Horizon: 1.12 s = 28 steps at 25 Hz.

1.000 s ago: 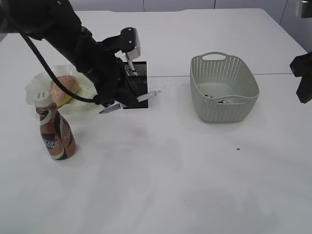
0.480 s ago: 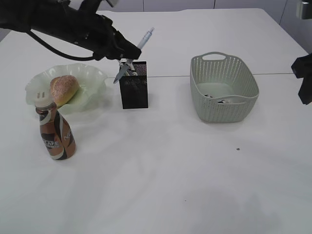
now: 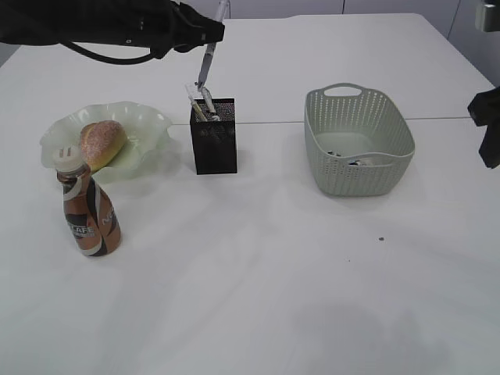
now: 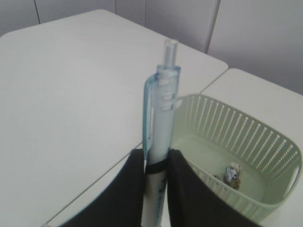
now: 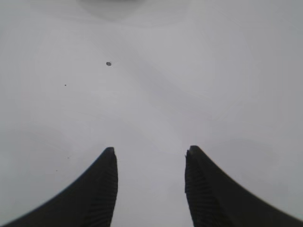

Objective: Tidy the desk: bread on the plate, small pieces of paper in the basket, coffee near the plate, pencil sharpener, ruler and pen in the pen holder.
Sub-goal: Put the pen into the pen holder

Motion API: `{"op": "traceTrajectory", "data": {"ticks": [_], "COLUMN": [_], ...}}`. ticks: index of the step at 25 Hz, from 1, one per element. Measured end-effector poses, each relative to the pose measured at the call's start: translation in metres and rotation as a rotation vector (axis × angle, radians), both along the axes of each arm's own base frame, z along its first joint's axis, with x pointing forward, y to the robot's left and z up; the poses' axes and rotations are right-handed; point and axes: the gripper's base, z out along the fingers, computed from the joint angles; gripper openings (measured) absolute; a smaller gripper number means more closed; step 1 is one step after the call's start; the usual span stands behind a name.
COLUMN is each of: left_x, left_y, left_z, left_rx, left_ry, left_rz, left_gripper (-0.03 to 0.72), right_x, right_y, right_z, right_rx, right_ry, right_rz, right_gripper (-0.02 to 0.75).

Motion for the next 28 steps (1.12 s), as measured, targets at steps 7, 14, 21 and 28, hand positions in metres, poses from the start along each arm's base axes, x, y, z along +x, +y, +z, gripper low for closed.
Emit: {"op": "traceTrajectory", "data": {"ticks": [7,14,21,28], "left_x": [0.011,0.018,0.020,0.024], "left_y": [0.000,-0.002,-0.005,-0.006], "left_z": [-0.011,-0.038,-0.054,-0.075], "left_rx": [-0.101,-0.071,-0.025,0.007], "left_ry": [-0.008,0.009,-0.001,0.016], "left_rz": [0.063,0.064,0.047,0.038], "left_gripper": [0.093,0.093,0.092,0.092], "right_x": [0.000,0.000,0.000,0.000], "right_y": [0.000,-0.002,-0.003,-0.003], "right_z": [0.000,0.000,0.000,0.000], "right_rx": [-0.006,-0.029,-0.035,-0.039], "right_ry": [0.001,-0.001,-0.002,-0.002], "right_rz": [0.000,0.003,0.003,0.004], "right_gripper": [0.345,0.345,0.345,0.345]}}
